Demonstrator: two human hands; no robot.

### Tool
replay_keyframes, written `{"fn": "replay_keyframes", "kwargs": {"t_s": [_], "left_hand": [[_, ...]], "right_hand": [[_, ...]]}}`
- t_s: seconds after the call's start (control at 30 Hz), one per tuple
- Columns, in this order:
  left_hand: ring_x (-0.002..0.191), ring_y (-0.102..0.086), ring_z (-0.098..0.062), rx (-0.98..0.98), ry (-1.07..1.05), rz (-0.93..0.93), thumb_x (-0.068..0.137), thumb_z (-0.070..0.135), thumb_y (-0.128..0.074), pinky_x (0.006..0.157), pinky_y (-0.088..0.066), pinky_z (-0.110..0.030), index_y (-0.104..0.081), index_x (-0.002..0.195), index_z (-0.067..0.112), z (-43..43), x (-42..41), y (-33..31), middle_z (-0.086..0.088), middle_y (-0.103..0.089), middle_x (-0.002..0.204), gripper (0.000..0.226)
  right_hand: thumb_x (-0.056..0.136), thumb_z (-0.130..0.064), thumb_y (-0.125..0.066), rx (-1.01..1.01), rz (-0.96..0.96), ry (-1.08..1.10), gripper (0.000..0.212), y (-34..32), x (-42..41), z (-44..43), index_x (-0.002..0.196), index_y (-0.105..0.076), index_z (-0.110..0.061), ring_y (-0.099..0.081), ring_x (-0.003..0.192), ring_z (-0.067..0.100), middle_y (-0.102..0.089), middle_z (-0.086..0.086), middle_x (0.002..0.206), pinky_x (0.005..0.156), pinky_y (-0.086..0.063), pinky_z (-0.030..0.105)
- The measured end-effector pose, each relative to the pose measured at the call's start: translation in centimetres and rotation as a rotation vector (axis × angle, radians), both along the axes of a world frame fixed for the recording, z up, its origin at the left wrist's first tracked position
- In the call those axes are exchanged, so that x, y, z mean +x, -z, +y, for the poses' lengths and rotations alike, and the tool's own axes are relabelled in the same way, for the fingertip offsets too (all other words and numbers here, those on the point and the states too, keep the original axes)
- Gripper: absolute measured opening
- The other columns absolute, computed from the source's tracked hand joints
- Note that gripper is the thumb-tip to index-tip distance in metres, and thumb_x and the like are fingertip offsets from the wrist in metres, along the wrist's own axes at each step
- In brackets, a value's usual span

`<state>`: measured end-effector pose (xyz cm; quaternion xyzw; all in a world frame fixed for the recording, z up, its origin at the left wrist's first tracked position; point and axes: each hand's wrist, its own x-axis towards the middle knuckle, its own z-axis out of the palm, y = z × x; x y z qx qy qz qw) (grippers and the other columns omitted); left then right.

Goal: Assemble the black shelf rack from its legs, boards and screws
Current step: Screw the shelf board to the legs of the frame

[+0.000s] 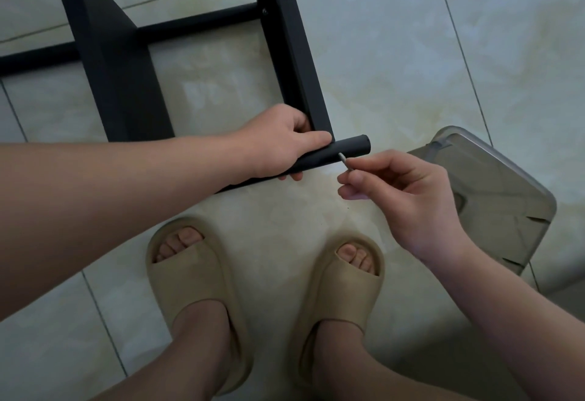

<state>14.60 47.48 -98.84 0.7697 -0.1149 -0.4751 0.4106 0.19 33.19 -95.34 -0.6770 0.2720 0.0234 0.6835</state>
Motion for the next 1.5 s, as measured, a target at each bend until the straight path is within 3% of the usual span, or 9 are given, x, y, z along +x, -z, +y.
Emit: {"fn": "replay_keyframes", "kwargs": {"t_s": [0.23, 0.37, 0.53, 0.63, 0.87, 1.03, 1.23, 1.4, 1.5], "left_hand": [[0.052, -0.065, -0.017, -0.020, 0.000, 0.010, 0.097, 0.032, -0.062, 0.049, -0.049, -0.026, -0.064, 0.080, 0.012, 0.0, 0.1, -0.1, -0.006, -0.068, 0.060, 0.026], [0.057, -0.067, -0.021, -0.023, 0.000, 0.020, 0.097, 0.032, -0.062, 0.054, -0.052, -0.030, -0.065, 0.082, 0.012, 0.0, 0.1, -0.2, -0.014, -0.072, 0.070, 0.025], [0.054, -0.065, -0.018, 0.001, 0.004, 0.013, 0.098, 0.033, -0.062, 0.047, -0.048, -0.022, -0.064, 0.081, 0.013, 0.0, 0.1, -0.3, -0.006, -0.068, 0.061, 0.026], [0.052, -0.064, -0.016, -0.006, 0.003, 0.018, 0.098, 0.032, -0.062, 0.045, -0.046, -0.020, -0.064, 0.080, 0.013, 0.1, 0.2, -0.4, -0.004, -0.067, 0.058, 0.026], [0.047, -0.062, -0.011, -0.010, -0.003, 0.032, 0.098, 0.032, -0.061, 0.044, -0.046, -0.019, -0.065, 0.080, 0.012, 0.1, 0.1, -0.5, 0.003, -0.065, 0.051, 0.027], [0.049, -0.063, -0.013, -0.011, -0.003, 0.031, 0.098, 0.032, -0.062, 0.046, -0.047, -0.022, -0.065, 0.081, 0.011, 0.2, 0.0, -0.4, -0.005, -0.069, 0.059, 0.027], [0.056, -0.066, -0.018, -0.025, -0.003, 0.029, 0.098, 0.031, -0.062, 0.058, -0.053, -0.034, -0.067, 0.086, 0.007, 0.0, 0.0, -0.4, -0.016, -0.073, 0.077, 0.028], [0.049, -0.062, -0.013, -0.014, -0.002, 0.018, 0.098, 0.032, -0.061, 0.049, -0.047, -0.024, -0.067, 0.087, 0.005, 0.1, 0.0, -0.3, -0.002, -0.066, 0.056, 0.030], [0.052, -0.064, -0.015, -0.015, -0.006, 0.025, 0.098, 0.033, -0.061, 0.051, -0.048, -0.026, -0.067, 0.089, 0.003, 0.2, 0.0, -0.2, -0.007, -0.068, 0.062, 0.032]], "right_hand": [[0.087, 0.007, -0.070, -0.012, 0.008, -0.060, 0.019, 0.4, -0.3, 0.1, 0.094, -0.073, -0.011, -0.076, 0.073, 0.020, -0.077, 0.009, 0.084, 0.074, -0.060, 0.025], [0.087, 0.003, -0.072, -0.090, 0.011, -0.108, 0.020, 0.7, -0.7, 0.2, 0.093, -0.074, -0.016, -0.076, 0.078, 0.020, -0.078, 0.005, 0.086, 0.080, -0.061, 0.031], [0.088, -0.011, -0.074, -0.368, -0.073, -0.252, 0.013, 1.1, -1.0, 0.4, 0.097, -0.075, -0.020, -0.076, 0.083, 0.013, -0.078, -0.003, 0.087, 0.081, -0.062, 0.042], [0.088, -0.013, -0.071, -0.403, -0.101, -0.235, 0.012, 1.4, -1.2, 0.4, 0.099, -0.075, -0.016, -0.076, 0.084, 0.012, -0.077, -0.003, 0.088, 0.079, -0.062, 0.045], [0.089, -0.014, -0.071, -0.379, -0.095, -0.197, 0.015, 1.8, -1.1, 0.4, 0.099, -0.073, -0.024, -0.076, 0.084, 0.013, -0.077, -0.005, 0.088, 0.079, -0.062, 0.047], [0.090, -0.013, -0.071, -0.299, -0.027, -0.147, 0.021, 2.0, -0.1, 1.2, 0.092, -0.071, -0.034, -0.076, 0.082, 0.009, -0.076, -0.006, 0.085, 0.081, -0.061, 0.034], [0.091, 0.007, -0.068, -0.026, 0.025, 0.056, 0.022, 2.4, 0.5, 2.2, 0.085, -0.069, -0.014, -0.076, 0.073, 0.020, -0.075, 0.006, 0.077, 0.073, -0.059, 0.025], [0.093, 0.007, -0.065, 0.063, 0.049, 0.153, 0.018, 2.1, 0.4, 2.9, 0.088, -0.069, -0.009, -0.073, 0.069, 0.022, -0.073, 0.008, 0.074, 0.071, -0.060, 0.029], [0.094, 0.007, -0.062, 0.122, 0.060, 0.192, 0.012, 1.9, 0.5, 3.1, 0.091, -0.069, -0.003, -0.071, 0.067, 0.020, -0.072, 0.008, 0.072, 0.069, -0.060, 0.030]]}}
